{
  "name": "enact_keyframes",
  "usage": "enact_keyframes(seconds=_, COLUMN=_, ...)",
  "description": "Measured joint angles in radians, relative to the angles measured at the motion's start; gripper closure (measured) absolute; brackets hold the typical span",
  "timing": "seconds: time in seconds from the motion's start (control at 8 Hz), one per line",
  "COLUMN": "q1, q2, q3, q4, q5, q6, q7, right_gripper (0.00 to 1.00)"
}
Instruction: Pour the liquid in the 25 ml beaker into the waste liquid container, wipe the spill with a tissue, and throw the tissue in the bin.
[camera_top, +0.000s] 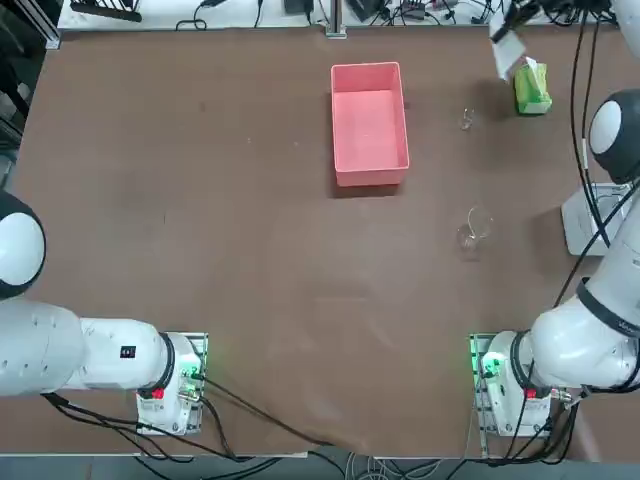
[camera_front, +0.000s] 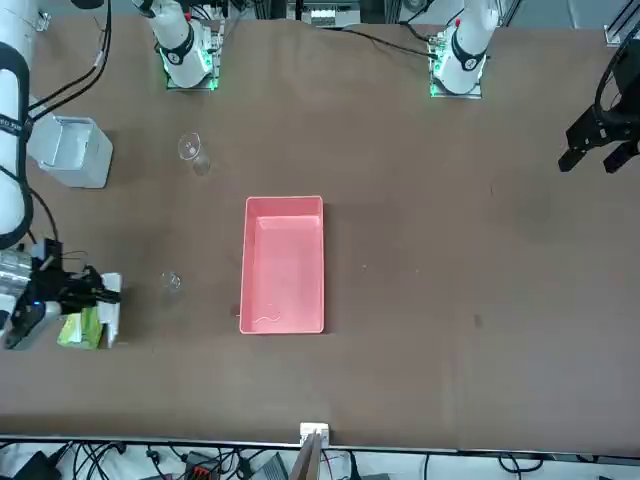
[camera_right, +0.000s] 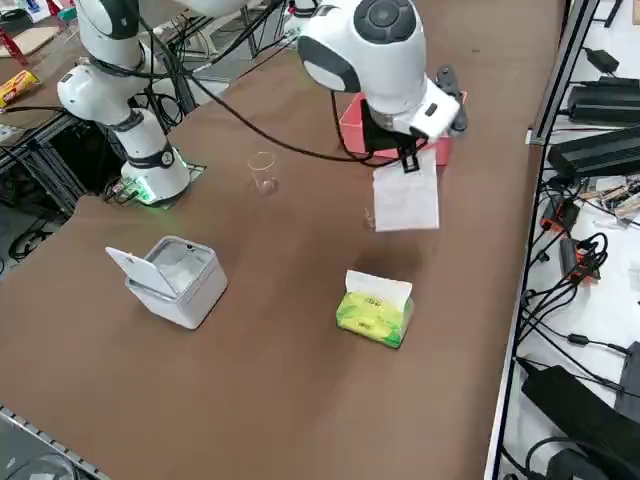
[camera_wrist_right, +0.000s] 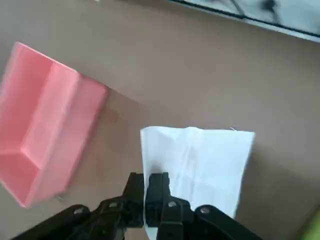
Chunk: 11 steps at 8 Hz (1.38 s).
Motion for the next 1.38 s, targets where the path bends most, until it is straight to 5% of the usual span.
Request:
enact_keyframes(seconds=1.0, q1=0.137, q2=0.141, q3=0.000, q4=-0.021, q5=0.391, q6=0.019, q7=0.006, right_gripper=0.98)
enact_keyframes(seconds=1.38, q1=0.158, q2=0.194, q3=0.000, q4=-0.023, q5=0.431, q6=0.031, q7=0.005, right_gripper=0.97)
